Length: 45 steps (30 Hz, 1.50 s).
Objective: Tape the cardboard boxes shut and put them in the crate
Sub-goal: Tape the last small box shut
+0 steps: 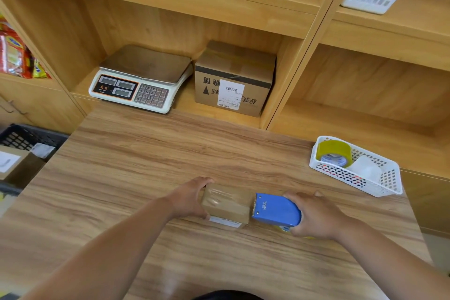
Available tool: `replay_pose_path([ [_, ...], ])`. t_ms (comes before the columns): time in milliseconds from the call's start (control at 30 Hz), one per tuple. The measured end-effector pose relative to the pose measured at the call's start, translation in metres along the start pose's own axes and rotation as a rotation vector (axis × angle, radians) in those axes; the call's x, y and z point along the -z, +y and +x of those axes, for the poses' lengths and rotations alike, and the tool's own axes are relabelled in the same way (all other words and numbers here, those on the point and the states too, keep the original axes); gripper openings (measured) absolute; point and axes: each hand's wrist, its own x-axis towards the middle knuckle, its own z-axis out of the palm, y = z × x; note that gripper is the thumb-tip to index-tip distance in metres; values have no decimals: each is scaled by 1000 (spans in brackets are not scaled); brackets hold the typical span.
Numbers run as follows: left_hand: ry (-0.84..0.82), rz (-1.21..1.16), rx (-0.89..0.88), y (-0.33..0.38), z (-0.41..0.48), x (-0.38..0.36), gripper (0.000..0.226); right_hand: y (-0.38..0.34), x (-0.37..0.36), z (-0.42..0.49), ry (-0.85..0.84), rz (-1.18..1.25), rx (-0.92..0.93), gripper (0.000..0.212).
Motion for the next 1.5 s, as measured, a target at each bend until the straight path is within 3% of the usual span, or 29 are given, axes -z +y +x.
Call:
replay_pose_path([
  [333, -10, 72, 32, 8, -2, -1, 104, 0, -20, 14, -36, -24, -23, 58],
  [433, -21, 269, 5, 16, 0, 0, 101, 1, -20, 15, -38, -20, -26, 58],
  [533, -5, 618, -123, 36, 3, -1, 93, -1, -18, 14, -37, -17, -29, 56],
  [600, 8, 729, -209, 54, 6, -10, 88, -2, -17, 13, -30, -19, -28, 54],
  [700, 17, 799, -287, 75, 15, -34, 88, -3, -17, 10, -23, -21, -22, 53],
  [900, 54, 814, -253, 84, 18, -56, 78, -2, -16, 5, -2, -8, -5, 54],
  [1100, 150, 594, -245, 76, 9, -41, 91, 0, -5, -3, 70, 107, 8, 56],
  [1367, 138, 155, -204, 56, -12, -16, 98, -33, 31, -4, 140, 205, 58, 59],
  [1500, 104, 43, -152, 42, -21, -9, 101, -57, 44, -3, 162, 175, 75, 52],
])
